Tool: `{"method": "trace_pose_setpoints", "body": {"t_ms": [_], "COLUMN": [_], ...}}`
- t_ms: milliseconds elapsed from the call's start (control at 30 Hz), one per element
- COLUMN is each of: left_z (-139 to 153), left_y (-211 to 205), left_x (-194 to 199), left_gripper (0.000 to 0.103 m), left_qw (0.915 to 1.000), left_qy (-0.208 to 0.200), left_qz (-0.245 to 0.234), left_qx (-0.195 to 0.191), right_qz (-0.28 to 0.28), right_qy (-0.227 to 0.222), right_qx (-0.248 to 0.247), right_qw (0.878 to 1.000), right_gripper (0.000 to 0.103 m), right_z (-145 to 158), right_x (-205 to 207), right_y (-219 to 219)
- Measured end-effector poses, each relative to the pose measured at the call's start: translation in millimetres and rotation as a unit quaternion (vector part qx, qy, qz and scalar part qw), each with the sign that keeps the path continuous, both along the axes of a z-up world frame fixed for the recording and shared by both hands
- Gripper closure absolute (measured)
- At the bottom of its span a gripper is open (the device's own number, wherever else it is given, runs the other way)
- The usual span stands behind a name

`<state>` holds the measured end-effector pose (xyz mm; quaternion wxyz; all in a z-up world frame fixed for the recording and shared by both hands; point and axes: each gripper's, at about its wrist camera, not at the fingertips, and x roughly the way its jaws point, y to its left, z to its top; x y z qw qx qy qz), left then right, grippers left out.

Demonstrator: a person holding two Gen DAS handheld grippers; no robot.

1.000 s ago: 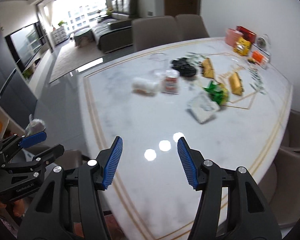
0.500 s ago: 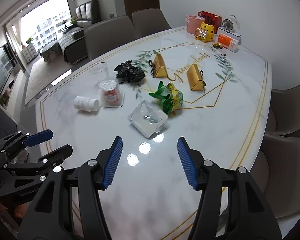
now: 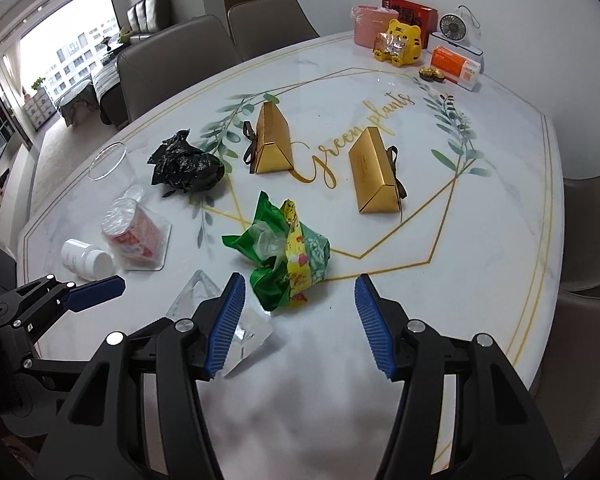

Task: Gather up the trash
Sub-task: 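Move both tools back over the table, then grasp the green snack bag with the right tool while the left tool grasps the clear tray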

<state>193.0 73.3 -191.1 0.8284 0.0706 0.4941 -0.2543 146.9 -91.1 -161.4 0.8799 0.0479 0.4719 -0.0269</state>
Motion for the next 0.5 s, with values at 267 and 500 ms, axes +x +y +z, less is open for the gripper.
{"method": "trace_pose_setpoints", "body": {"t_ms": [267, 500], "left_z": [-38, -43], "left_y": [-14, -21], "left_x": [19, 16], "left_gripper": [0.05, 0.069], "left_qw": [0.9993, 0.9995], "left_qy": [0.027, 0.027], "left_qz": [0.002, -0.005], "left_qx": [0.026, 0.015], "right_qz": [0.037, 0.055], "right_qy": [0.021, 0.043], "right_qx": [0.008, 0.021], "right_qw": [0.999, 0.997], "right_gripper": [0.047, 0.055], "right_z": [-36, -58], "right_x": [42, 55], "right_y": [-11, -9]}}
